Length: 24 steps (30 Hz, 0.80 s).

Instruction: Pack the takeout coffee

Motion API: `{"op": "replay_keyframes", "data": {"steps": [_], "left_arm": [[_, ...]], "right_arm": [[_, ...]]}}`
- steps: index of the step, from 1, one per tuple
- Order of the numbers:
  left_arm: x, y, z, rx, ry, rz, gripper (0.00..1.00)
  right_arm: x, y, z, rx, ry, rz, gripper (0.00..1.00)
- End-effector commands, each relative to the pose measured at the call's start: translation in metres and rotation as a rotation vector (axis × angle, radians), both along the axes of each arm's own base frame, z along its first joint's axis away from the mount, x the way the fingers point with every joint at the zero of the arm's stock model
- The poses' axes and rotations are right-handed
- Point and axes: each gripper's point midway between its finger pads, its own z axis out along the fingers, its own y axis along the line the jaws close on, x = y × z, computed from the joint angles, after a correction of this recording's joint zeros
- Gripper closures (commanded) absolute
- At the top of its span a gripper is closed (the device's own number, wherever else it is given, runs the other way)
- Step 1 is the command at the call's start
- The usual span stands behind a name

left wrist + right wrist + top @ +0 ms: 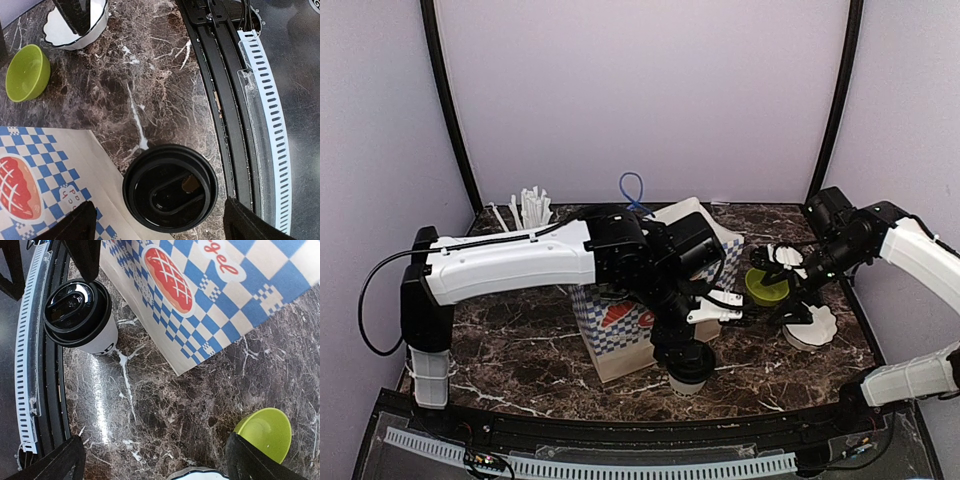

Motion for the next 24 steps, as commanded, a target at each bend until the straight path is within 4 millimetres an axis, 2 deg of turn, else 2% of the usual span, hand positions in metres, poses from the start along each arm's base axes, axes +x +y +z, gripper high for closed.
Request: {"op": "replay_keyframes", "data": {"steps": [1,11,24], "left_arm": [[-0.010,0.004,-0.012,0.041,0.052,-0.021,0.10],[0.002,0.011,-0.044,0.133,0.003,0.002,0.11],[-0.001,0.018,-0.060,0.183,0.024,-0.011,0.16]], "right_arm": [[-0.002,0.001,-0.003,0.012,0.011,0.008,0.02],[-0.002,0.001,-0.006,0.012,0.021,0.013,0.01],[-0.002,0.002,-0.009,0.012,0.034,0.015,0.01]]}}
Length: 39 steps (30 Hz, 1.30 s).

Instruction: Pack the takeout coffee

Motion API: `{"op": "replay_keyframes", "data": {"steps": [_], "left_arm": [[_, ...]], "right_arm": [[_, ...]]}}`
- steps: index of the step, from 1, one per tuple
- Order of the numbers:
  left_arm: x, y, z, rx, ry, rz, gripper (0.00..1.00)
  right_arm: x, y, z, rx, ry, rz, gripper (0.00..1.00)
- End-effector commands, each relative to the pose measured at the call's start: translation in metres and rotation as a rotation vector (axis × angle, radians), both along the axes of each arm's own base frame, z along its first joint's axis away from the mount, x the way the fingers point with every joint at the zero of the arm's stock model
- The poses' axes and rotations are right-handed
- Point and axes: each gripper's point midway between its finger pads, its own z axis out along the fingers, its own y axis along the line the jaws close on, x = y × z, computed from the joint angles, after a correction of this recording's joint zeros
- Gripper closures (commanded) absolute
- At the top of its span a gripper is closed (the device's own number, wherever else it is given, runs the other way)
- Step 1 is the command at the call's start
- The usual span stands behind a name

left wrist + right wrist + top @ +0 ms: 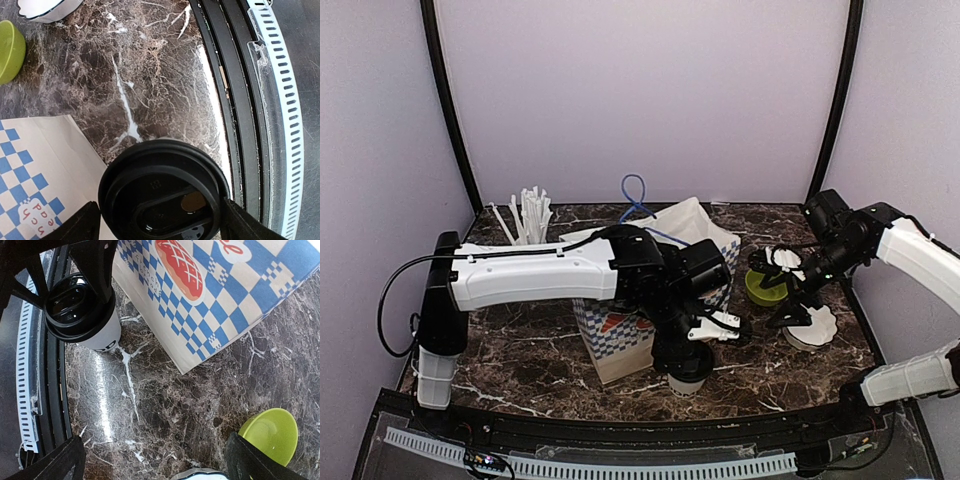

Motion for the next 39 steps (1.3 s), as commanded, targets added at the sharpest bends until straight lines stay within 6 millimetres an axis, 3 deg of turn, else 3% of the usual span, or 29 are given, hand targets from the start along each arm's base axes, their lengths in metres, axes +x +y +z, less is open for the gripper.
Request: {"op": "replay_keyframes", "data": {"steps": [1,5,9,12,16,19,25,28,33,39], "left_arm": [[-0.005,0.014,-0.015,0.068,0.025,-0.021,0.16],[-0.010,0.016,-0.019,0.081,0.047,-0.032,0.17],[-0.009,0.015,-0.018,0.079,0.041,-0.034,0.23],[-0.005,0.014,-0.011,0.070,0.019,-0.020,0.28],[-0.007,0.011,0.010,0.027,-0.010,-0.026,0.32],[-0.017,0.006,0.044,-0.042,-0.020,-0.042,0.33],[-0.048,0.003,0.129,-0.237,0.023,-0.069,0.36],[-0.068,0.014,0.177,-0.351,0.076,-0.082,0.37],[-0.095,0.039,0.252,-0.526,0.136,-0.085,0.40],[-0.097,0.093,0.332,-0.743,0.087,-0.008,0.45]], "right_arm": [[-0.002,0.001,-0.001,0.018,0.012,0.008,0.02],[-0.001,0.002,0.000,0.018,0.010,0.009,0.01],[-0.001,0.002,0.001,0.018,0.008,0.007,0.02],[0.001,0.002,0.006,0.020,-0.001,0.002,0.02],[0.007,0.006,0.028,0.044,-0.030,0.003,0.02],[0.014,0.012,0.064,0.086,-0.081,0.020,0.02],[0.030,0.035,0.159,0.265,-0.215,0.086,0.01],[0.058,0.054,0.187,0.345,-0.233,0.065,0.03],[0.099,0.097,0.185,0.342,-0.215,0.048,0.07],[0.113,0.153,0.180,0.364,-0.210,0.115,0.07]]}}
